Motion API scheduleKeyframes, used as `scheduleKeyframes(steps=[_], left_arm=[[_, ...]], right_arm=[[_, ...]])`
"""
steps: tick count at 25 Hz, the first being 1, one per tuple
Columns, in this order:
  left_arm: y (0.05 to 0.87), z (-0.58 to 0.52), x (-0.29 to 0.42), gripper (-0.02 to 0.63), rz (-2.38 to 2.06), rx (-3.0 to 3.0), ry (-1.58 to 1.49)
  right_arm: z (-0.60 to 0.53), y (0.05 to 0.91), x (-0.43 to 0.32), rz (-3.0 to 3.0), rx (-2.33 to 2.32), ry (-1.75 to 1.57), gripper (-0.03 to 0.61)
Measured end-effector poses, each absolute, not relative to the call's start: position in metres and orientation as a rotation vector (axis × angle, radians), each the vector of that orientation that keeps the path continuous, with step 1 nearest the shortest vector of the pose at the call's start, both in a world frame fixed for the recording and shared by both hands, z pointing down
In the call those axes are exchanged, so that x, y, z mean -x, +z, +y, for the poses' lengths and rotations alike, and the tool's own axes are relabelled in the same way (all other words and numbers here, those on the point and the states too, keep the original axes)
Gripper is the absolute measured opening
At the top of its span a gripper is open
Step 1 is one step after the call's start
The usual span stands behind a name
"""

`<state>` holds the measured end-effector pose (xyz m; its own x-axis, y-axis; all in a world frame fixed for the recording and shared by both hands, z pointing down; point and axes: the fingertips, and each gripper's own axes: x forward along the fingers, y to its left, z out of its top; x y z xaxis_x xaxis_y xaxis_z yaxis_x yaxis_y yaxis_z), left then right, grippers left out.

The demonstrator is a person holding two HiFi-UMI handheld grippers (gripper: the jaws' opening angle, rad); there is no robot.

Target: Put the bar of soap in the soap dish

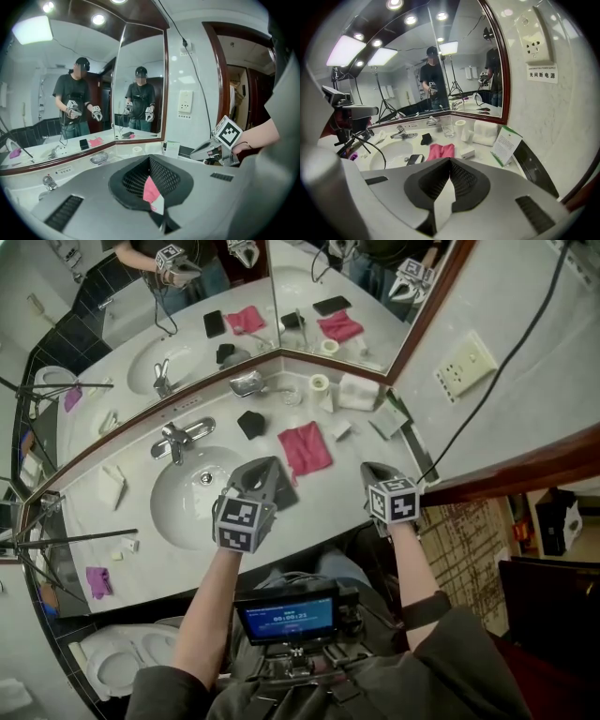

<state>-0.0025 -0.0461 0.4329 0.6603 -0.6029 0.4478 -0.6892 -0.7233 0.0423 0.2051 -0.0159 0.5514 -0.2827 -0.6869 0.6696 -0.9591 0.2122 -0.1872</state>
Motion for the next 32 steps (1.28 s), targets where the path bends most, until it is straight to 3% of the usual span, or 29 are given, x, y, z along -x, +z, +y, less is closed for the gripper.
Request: scheduleKeyframes(steps=[5, 8, 13, 17, 32], left_arm=[[0.438, -0.047, 0.005, 0.002, -1.066, -2.660, 0.621], [0.440, -0.046, 0.005, 0.002, -1.068, -2.649, 0.619], [0.446, -0.048, 0.008, 0.002, -1.085, -2.625, 0.631], [0.450, -0.051, 0.012, 0.002, -1.103, -2.596, 0.635], [0.480, -0.067, 0.010, 0.002, -1.154, -2.515, 0.675]], right_arm=[[-0.026, 0.566, -0.212, -1.996, -1.478, 0.755, 0.033], [-0.034, 0.580, -0.213, -1.975, -1.418, 0.731, 0.137], [-0.060, 0.602, -0.215, -1.941, -1.337, 0.675, 0.245], [-0.087, 0.631, -0.223, -1.888, -1.315, 0.674, 0.414], [-0.169, 0.694, -0.216, -1.827, -1.050, 0.600, 0.437]])
